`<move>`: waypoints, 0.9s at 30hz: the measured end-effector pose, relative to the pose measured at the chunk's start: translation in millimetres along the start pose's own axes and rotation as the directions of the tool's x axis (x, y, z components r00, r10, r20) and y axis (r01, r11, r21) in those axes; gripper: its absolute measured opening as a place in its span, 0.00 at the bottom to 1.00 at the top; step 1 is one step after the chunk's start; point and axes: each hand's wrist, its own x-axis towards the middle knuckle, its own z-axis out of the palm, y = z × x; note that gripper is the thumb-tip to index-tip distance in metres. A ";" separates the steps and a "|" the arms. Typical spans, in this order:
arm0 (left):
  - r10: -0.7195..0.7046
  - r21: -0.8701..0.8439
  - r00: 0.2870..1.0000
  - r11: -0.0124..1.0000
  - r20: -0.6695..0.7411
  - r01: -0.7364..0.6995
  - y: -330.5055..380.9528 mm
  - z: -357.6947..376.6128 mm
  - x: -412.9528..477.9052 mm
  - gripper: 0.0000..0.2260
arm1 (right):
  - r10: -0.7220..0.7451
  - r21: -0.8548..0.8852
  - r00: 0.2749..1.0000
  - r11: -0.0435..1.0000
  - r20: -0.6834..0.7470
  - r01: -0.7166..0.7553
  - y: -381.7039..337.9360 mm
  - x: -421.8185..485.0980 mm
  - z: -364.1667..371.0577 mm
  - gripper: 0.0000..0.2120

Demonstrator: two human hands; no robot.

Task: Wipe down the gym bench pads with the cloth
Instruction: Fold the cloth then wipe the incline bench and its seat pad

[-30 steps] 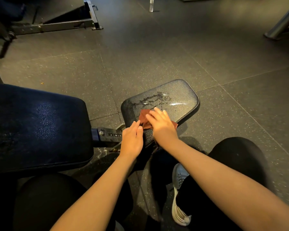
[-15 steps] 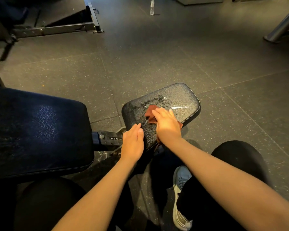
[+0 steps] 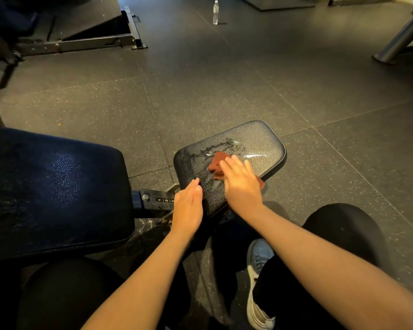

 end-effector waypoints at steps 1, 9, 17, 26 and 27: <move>-0.025 -0.027 1.000 0.999 -0.008 0.025 -0.7 -0.6 0.3 0.29 | -0.045 -0.012 0.999 0.999 0.007 0.045 -7.6 -8.4 4.0 0.22; -0.040 -0.076 0.999 0.996 0.008 0.041 -10.0 3.5 3.2 0.32 | -0.279 -0.006 0.957 0.960 0.080 0.281 -8.4 -8.3 8.4 0.19; 0.003 -0.065 1.000 0.998 0.006 -0.002 -12.4 3.3 4.4 0.27 | -0.222 0.010 0.974 0.975 0.054 0.222 -25.2 -24.3 22.4 0.27; -0.068 -0.111 0.997 0.992 -0.029 0.064 -2.9 -0.7 6.4 0.25 | -0.034 -0.015 0.997 0.999 -0.075 0.033 4.6 9.1 13.2 0.20; -0.060 -0.110 0.998 0.992 -0.026 0.057 -1.4 -0.1 6.1 0.24 | -0.018 -0.035 0.996 0.999 -0.086 0.015 0.8 5.5 13.1 0.20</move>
